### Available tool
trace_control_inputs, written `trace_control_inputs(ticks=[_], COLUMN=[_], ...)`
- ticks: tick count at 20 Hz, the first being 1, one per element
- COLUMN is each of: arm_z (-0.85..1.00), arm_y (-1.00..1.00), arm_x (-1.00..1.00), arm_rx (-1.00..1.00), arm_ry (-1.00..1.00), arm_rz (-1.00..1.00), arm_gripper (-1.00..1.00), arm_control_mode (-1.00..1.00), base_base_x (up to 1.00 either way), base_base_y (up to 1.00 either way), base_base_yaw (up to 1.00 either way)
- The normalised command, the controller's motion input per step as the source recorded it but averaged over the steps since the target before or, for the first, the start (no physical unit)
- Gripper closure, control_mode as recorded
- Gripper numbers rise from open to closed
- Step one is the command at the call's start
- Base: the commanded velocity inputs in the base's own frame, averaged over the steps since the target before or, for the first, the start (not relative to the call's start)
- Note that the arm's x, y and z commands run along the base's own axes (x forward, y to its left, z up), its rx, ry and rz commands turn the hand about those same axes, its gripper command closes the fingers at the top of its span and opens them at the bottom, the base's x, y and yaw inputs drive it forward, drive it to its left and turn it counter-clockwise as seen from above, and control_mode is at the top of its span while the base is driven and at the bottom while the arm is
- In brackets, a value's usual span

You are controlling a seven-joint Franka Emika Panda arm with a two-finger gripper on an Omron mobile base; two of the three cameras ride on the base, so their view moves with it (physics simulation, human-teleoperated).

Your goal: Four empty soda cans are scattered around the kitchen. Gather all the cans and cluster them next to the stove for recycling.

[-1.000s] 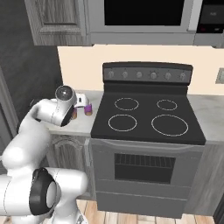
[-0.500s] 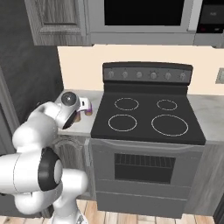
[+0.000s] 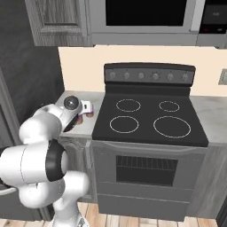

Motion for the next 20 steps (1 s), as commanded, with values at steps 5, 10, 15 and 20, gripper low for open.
trace_control_inputs(ticks=[5,10,15,20], arm_z=[-0.13,-0.13,-0.15,-0.16], arm_y=[0.00,0.00,0.00,0.00], arm_x=[0.08,0.08,0.09,0.10], arm_rx=[0.00,0.00,0.00,0.00], arm_ry=[0.00,0.00,0.00,0.00], arm_rz=[0.00,-0.01,-0.01,0.00], arm_gripper=[1.00,1.00,1.00,1.00], arm_control_mode=[-1.00,-1.00,-1.00,-1.00], base_base_x=[0.00,0.00,0.00,0.00], base_base_y=[0.00,0.00,0.00,0.00], base_base_yaw=[0.00,0.00,0.00,0.00])
